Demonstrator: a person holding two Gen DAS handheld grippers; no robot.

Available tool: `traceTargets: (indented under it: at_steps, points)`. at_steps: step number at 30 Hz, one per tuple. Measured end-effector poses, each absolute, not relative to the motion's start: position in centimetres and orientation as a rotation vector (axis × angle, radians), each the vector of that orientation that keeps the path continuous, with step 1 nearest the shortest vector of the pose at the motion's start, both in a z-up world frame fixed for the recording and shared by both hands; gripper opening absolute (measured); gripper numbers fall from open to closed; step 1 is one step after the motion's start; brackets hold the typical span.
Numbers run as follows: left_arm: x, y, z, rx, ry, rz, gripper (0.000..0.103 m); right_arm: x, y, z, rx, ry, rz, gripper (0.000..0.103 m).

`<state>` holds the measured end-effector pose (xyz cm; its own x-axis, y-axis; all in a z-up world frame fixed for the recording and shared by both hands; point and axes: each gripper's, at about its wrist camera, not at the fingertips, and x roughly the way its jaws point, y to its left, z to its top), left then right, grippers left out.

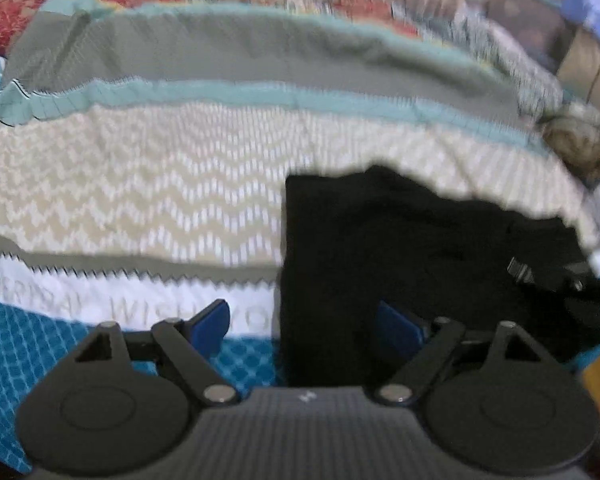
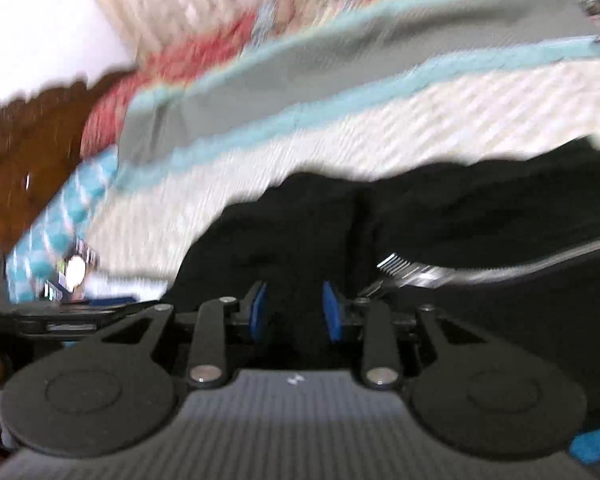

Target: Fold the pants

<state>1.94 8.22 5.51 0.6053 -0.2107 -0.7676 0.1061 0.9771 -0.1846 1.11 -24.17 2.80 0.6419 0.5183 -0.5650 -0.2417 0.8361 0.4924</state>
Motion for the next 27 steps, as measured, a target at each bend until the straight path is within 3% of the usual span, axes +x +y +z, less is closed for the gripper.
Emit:
traceTargets:
  at_steps: [8,11,15,18,20,21,22,27]
  points:
    - [4.2,2.9,8.7,-0.178,0.806,-0.408,0.082,-2.7,-36.1,2.3,0.514,0.634,0.078,0.038]
    - [5.1,-1.1,7.2,-0.104,0.841,-0.472,0.082,-4.0,-38.4,1.2,0.546,0.619,0.002,0.039]
    - [7.1,-4.8,1.7,0.042,1.046,-0.422,0.082,-4.1,-39.9,-0.4,0.58,0.627,-0.023,0.051]
    - [7.4,-4.9,1.0,0.033,1.049,-0.41,0.086,-3.8,-40.1,-1.6,0.601,0.648,-0.007,0.055]
    - [7.8,-5.0,1.9,0.017,1.08,-0.404,0.078,-3.1,-39.9,-2.6,0.641,0.693,0.041,0.049]
    - [7.9,-4.8,2.7,0.008,1.073,-0.404,0.077,-3.0,-39.5,-2.7,0.648,0.708,0.071,0.023]
    - [8.1,-4.5,3.9,-0.007,1.05,-0.411,0.077,-2.9,-38.9,-2.5,0.626,0.717,0.085,0.013]
    - [8.9,-5.2,10.6,-0.102,0.904,-0.498,0.087,-3.5,-36.1,1.8,0.568,0.626,0.188,0.012]
